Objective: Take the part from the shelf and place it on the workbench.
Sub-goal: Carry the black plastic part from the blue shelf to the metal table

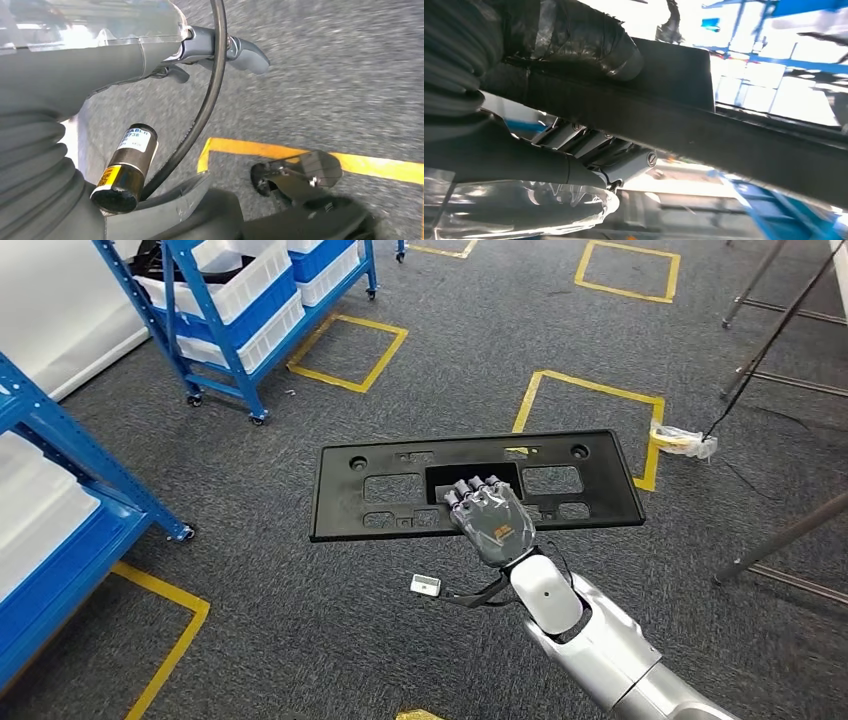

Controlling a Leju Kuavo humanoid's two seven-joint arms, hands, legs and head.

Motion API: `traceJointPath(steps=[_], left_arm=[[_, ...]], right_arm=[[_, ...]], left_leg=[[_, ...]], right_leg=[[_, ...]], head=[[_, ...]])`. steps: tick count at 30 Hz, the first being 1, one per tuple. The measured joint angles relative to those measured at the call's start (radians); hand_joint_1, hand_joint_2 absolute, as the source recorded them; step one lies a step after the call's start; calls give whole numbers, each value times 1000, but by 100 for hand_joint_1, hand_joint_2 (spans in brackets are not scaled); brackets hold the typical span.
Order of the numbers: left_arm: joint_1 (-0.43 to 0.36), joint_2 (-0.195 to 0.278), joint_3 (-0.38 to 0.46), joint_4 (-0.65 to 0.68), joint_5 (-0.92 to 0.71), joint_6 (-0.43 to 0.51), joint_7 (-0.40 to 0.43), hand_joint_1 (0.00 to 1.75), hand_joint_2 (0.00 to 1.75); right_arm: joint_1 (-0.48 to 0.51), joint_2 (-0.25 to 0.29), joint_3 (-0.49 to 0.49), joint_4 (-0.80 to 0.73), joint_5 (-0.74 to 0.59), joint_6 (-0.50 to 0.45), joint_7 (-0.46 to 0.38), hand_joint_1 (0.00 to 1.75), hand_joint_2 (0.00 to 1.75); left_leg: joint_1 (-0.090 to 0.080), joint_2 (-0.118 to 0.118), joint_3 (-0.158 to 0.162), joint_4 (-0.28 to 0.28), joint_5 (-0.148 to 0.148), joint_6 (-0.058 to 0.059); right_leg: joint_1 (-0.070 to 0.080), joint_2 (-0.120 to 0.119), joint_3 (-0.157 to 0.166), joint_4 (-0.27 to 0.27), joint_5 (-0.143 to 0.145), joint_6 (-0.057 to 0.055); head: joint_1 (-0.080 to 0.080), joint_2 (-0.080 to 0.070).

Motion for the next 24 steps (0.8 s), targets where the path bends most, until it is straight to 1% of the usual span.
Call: traceJointPath(steps=[1, 2, 3, 4, 5, 6, 7, 8, 9, 10, 11, 12, 13, 14, 15, 16, 17, 18, 19, 20, 21, 22, 23, 24], left_arm=[[-3, 2, 0, 0, -2, -1, 0, 0, 175], [-6, 3, -1, 0, -4, -2, 1, 0, 175], [-11, 3, -2, 0, -6, -2, 3, 0, 175], [-14, 3, -3, 0, -8, -3, 5, 0, 175], [-17, 2, -4, 0, -9, -3, 7, 0, 175], [-18, 2, -6, 0, -9, -3, 9, 0, 175], [-18, 2, -7, 0, -9, -3, 10, 0, 175], [-18, 3, -7, 0, -9, -3, 12, 0, 175], [-17, 3, -7, 0, -8, -4, 14, 0, 175], [-17, 4, -7, 0, -9, -5, 15, 0, 175], [-17, 4, -8, 0, -10, -7, 15, 0, 175], [-17, 4, -8, 0, -12, -10, 14, 0, 175], [-17, 4, -9, 0, -15, -12, 13, 0, 175], [-18, 4, -10, 0, -17, -13, 12, 0, 175], [-18, 4, -12, 0, -18, -13, 11, 0, 175], [-20, 4, -13, 0, -18, -13, 11, 0, 175], [-21, 4, -14, 0, -18, -13, 12, 0, 175], [-23, 4, -15, 0, -18, -13, 12, 0, 175], [-26, 4, -15, 0, -18, -12, 11, 0, 175], [-28, 4, -15, 0, -18, -12, 10, 0, 175], [-30, 4, -15, 0, -18, -11, 8, 0, 175], [-32, 4, -15, 0, -19, -10, 6, 0, 175], [-32, 4, -15, 0, -19, -9, 3, 0, 175], [-32, 4, -15, 0, -19, -7, 1, 0, 175]], right_arm=[[0, -1, 1, -2, 0, -2, 4, 175, 175], [1, -3, 2, -2, 0, -4, 4, 175, 175], [2, -7, 3, -3, 0, -4, 4, 175, 175], [3, -12, 4, -3, 0, -5, 4, 175, 175], [3, -19, 6, -3, 0, -5, 3, 175, 175], [0, -24, 7, -4, 0, -5, 3, 175, 175], [-2, -27, 7, -4, 1, -7, 3, 175, 175], [-4, -29, 8, -4, 1, -10, 3, 175, 175], [-3, -29, 8, -5, 1, -15, 4, 175, 175], [0, -30, 8, -5, 1, -21, 6, 175, 175], [3, -31, 9, -4, 1, -27, 10, 175, 175], [5, -33, 9, -4, 1, -32, 13, 175, 175], [5, -35, 10, -4, 1, -36, 16, 175, 175], [5, -37, 10, -4, 1, -39, 19, 175, 175], [5, -38, 10, -5, 1, -41, 20, 175, 175], [4, -39, 10, -5, 1, -43, 21, 175, 175], [5, -39, 10, -6, 1, -44, 21, 175, 175], [5, -40, 10, -6, 1, -45, 19, 175, 175], [5, -42, 10, -6, 1, -46, 17, 175, 175], [5, -43, 9, -6, 1, -48, 15, 175, 175], [5, -45, 9, -6, 1, -48, 14, 175, 175], [5, -45, 9, -6, 1, -48, 12, 175, 175], [5, -45, 9, -5, 1, -46, 9, 175, 175], [5, -45, 9, -5, 1, -42, 6, 175, 175]], left_leg=[[-1, -15, 11, -26, 6, 6], [-3, -14, 17, -34, 3, 9], [-4, -3, 23, -46, 5, 11], [-2, 11, 29, -58, 10, 12], [-1, 25, 37, -73, 17, 14], [1, 40, 44, -88, 23, 15], [1, 54, 49, -96, 26, 17], [-1, 68, 51, -99, 26, 19], [-2, 84, 52, -98, 25, 20], [-3, 99, 52, -97, 22, 20], [-2, 113, 52, -95, 20, 19], [-1, 126, 52, -91, 16, 16], [0, 138, 52, -84, 10, 11], [-1, 149, 51, -75, 2, 4], [-3, 159, 50, -66, -7, -3], [-5, 168, 51, -59, -14, -11], [-7, 178, 52, -55, -18, -17], [-6, 188, 55, -54, -21, -22], [-3, 191, 58, -54, -25, -27], [0, 180, 56, -44, -36, -31], [4, 158, 45, -16, -57, -34], [6, 128, 23, 34, -87, -36], [7, 101, -8, 101, -121, -35], [7, 87, -44, 173, -149, -34]], right_leg=[[-4, 13, -3, -1, 2, 5], [-7, 26, -6, -4, 6, 12], [-10, 39, -8, -10, 11, 20], [-9, 37, -9, -11, 12, 26], [-5, 16, -14, -3, 6, 30], [-2, -15, -27, 25, -12, 34], [-2, -54, -50, 75, -39, 37], [-3, -83, -81, 135, -68, 42], [-8, -97, -109, 191, -90, 46], [-14, -106, -128, 226, -98, 51], [-20, -112, -128, 227, -88, 56], [-25, -119, -109, 191, -63, 61], [-30, -136, -75, 130, -32, 66], [-29, -160, -42, 72, -12, 67], [-28, -178, -18, 28, 1, 64], [-24, -189, -6, 5, 3, 58], [-18, -187, -7, 3, -1, 49], [-17, -173, -9, 2, 0, 42], [-17, -162, -8, 0, 0, 35], [-19, -150, -7, -3, 2, 28], [-20, -139, -5, -6, 4, 21], [-22, -128, -4, -8, 6, 15], [-20, -117, -4, -9, 6, 11], [-18, -103, -4, -8, 7, 9]], head=[[0, 0], [0, 0], [0, 0], [0, 0], [1, 0], [2, 0], [3, 0], [4, 0], [4, 0], [4, 0], [4, 0], [4, 0], [4, 0], [4, 0], [4, 0], [3, 0], [2, 0], [2, 0], [2, 0], [2, 0], [2, 0], [1, 0], [2, 0], [1, 0]])
